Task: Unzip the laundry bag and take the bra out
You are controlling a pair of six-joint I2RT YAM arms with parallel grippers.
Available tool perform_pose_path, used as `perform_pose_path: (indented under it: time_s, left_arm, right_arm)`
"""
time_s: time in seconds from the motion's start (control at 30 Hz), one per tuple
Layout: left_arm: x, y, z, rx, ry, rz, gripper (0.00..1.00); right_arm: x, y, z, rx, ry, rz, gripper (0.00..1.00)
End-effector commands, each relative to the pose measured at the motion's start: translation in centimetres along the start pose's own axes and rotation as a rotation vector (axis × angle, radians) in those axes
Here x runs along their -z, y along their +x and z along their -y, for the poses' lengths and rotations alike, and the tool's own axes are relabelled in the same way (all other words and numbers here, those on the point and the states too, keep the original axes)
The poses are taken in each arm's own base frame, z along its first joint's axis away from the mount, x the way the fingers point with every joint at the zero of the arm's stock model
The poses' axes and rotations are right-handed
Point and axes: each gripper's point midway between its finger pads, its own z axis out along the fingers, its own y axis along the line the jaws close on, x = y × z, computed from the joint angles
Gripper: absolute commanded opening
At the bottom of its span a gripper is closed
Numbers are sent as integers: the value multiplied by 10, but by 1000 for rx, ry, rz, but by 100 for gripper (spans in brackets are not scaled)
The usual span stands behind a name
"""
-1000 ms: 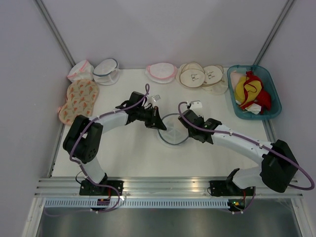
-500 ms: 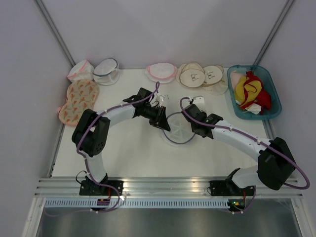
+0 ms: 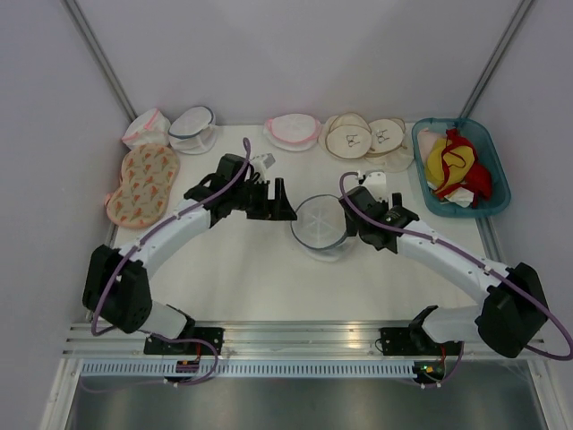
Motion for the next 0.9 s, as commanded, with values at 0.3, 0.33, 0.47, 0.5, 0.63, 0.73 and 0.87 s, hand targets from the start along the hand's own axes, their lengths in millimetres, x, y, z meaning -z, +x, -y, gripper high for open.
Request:
perform_pose_path:
  time_s: [0.3, 0.33, 0.47, 0.5, 0.63, 0.73, 0.87]
  left_arm:
    - [90, -20, -25, 213, -228, 409, 96]
    - [91, -16, -28, 221, -234, 415, 96]
    - [99, -10, -31, 263, -239, 450, 96]
    - [101, -8, -31, 264, -238, 457, 96]
    - [104, 1, -32, 283, -228, 462, 96]
    - [100, 8, -31, 300, -213, 441, 96]
    - [100, 13, -31, 309, -202, 434, 96]
  right_arm:
    - [94, -22, -78, 69, -523, 95, 98]
    - [96, -19, -85, 93, -539, 89, 98]
    - [99, -14, -115, 158, -580, 80, 98]
    - [103, -10, -125, 188, -593, 84, 98]
    - [91, -6, -141, 243, -518, 82, 95]
    - [74, -12, -140, 266, -401, 98, 92]
    - [51, -16, -135, 303, -232, 107, 90]
